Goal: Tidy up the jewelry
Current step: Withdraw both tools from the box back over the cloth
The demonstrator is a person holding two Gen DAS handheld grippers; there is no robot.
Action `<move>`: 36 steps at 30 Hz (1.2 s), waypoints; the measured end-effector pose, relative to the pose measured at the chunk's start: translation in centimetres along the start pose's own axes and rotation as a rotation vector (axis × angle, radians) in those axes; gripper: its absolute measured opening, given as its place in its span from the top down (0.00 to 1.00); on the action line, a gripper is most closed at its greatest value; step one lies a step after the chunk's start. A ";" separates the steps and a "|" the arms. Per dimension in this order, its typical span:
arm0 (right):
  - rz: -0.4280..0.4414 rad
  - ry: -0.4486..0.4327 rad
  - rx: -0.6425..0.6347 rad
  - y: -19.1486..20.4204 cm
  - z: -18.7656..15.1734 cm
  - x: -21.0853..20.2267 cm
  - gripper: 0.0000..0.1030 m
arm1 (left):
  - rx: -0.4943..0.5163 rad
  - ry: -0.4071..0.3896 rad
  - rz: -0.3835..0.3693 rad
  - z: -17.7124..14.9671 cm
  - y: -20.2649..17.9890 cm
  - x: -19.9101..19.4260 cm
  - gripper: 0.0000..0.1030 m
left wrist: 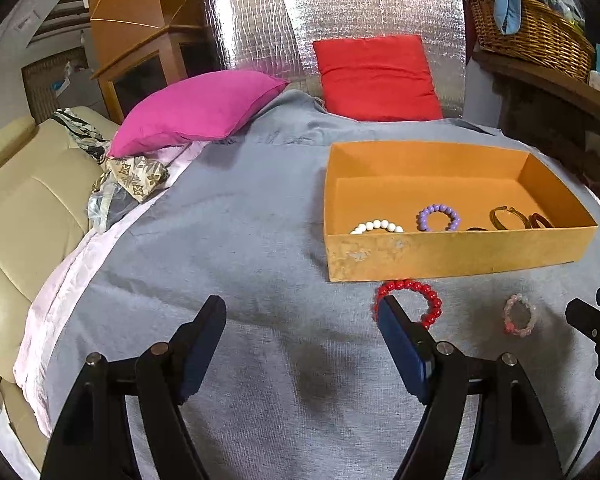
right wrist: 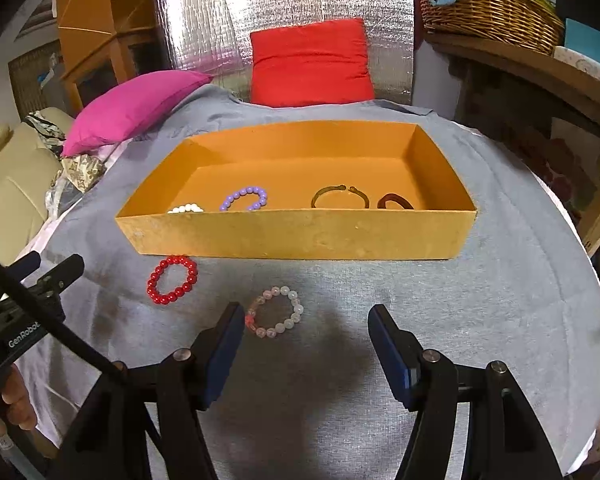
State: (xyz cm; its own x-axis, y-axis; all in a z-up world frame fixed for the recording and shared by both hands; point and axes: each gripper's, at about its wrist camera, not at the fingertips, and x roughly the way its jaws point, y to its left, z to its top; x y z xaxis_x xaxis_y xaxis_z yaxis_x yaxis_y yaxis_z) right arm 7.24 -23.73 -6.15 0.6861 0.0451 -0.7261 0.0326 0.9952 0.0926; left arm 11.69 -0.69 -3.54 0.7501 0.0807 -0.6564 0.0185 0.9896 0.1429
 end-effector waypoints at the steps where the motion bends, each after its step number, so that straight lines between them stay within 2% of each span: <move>1: 0.001 0.002 -0.001 0.0 0.0 0.1 0.34 | 0.006 0.000 0.003 0.0 0.0 0.1 0.24; 36: -0.001 0.061 -0.020 1.6 -0.3 2.0 0.33 | 0.021 0.075 -0.004 -0.6 0.5 2.2 0.24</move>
State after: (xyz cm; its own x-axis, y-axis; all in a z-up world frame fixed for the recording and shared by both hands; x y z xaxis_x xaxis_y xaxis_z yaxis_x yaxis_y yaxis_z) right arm 8.46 -22.02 -7.70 0.6408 0.0483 -0.7662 0.0186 0.9967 0.0784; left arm 12.93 0.05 -5.35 0.6984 0.0859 -0.7105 0.0364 0.9872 0.1551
